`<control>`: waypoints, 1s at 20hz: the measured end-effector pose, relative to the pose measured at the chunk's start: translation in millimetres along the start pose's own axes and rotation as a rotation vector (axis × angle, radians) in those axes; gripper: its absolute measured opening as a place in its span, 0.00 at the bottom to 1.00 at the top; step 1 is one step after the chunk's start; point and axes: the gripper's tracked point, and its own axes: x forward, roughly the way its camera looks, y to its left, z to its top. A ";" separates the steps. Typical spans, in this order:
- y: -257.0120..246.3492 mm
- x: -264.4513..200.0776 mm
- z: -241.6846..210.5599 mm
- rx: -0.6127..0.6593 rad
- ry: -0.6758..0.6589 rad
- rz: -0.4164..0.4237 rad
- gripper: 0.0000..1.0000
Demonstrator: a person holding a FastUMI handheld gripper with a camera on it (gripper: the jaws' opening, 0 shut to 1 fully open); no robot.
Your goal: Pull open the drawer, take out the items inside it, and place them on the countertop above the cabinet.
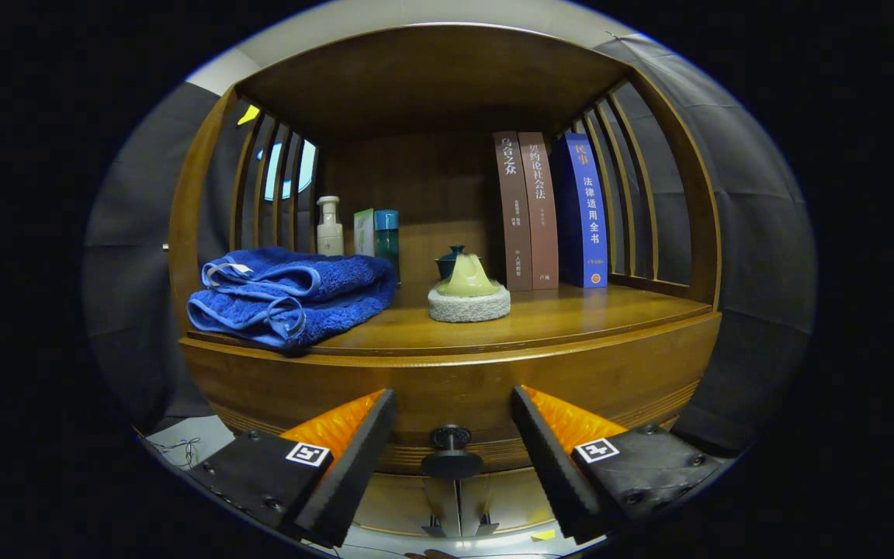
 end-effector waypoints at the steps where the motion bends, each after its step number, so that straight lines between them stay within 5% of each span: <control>1: 0.5 -3.1 2.6 -0.004 -0.003 0.001 0.99; 6: -1.1 -32.6 29.0 -0.021 -0.030 -0.002 0.99; 20: 14.2 -167.2 228.1 -0.045 -0.172 0.059 0.99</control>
